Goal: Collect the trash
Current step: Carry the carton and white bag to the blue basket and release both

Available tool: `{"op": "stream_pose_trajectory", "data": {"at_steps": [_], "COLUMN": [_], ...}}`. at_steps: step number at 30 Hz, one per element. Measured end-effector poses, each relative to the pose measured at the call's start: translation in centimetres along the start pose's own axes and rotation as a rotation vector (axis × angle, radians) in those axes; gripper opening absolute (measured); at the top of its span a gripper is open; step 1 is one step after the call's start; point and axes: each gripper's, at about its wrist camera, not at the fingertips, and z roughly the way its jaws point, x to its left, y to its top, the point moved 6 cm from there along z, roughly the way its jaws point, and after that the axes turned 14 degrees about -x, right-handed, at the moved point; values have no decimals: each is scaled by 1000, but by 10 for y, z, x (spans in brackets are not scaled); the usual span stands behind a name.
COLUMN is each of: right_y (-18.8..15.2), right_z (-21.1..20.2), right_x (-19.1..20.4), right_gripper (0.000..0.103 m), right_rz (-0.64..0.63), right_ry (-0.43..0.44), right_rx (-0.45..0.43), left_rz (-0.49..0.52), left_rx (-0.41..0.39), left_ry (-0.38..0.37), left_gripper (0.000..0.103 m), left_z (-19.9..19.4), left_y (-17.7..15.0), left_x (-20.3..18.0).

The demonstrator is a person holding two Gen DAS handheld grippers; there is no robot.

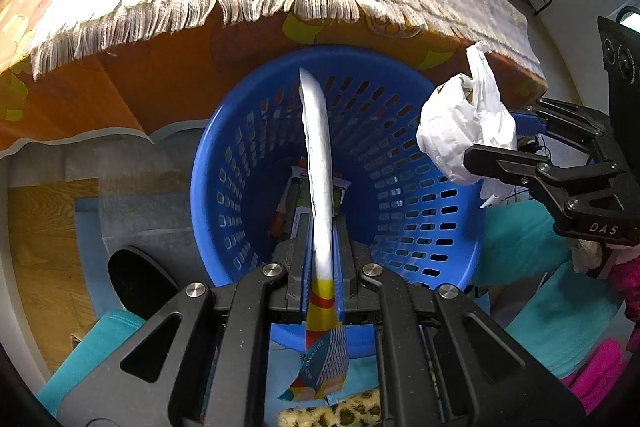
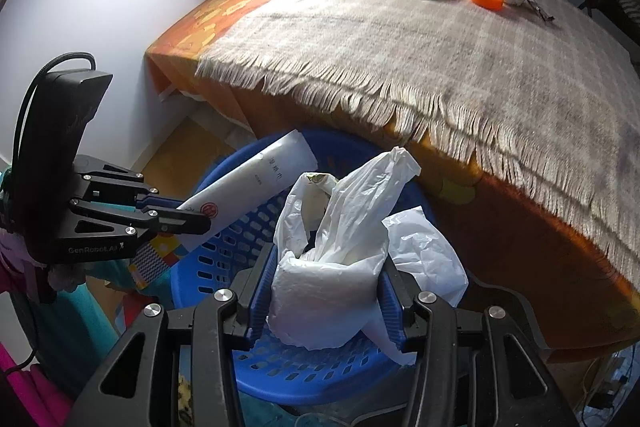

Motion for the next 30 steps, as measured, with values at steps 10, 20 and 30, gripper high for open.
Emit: {"op": "stream_pose_trajectory", "data": {"at_steps": [10,20,30], "right_y": [-6,-10,-12], "right_z": [9,13,12], "right_x": [0,-5,-11], "right_gripper": [54,73,81], "right_rz": [3,20,41], "right_ry": [8,-15,-41], "right_rx": [32,48,64], "left_rz": [13,9,17], "left_rx": [10,0,-25], "left_ry": [18,36,56], "left_gripper": [10,37,61], "left_z": [6,7,2], "left_y": [0,4,9], "left_x": [0,3,3]}}
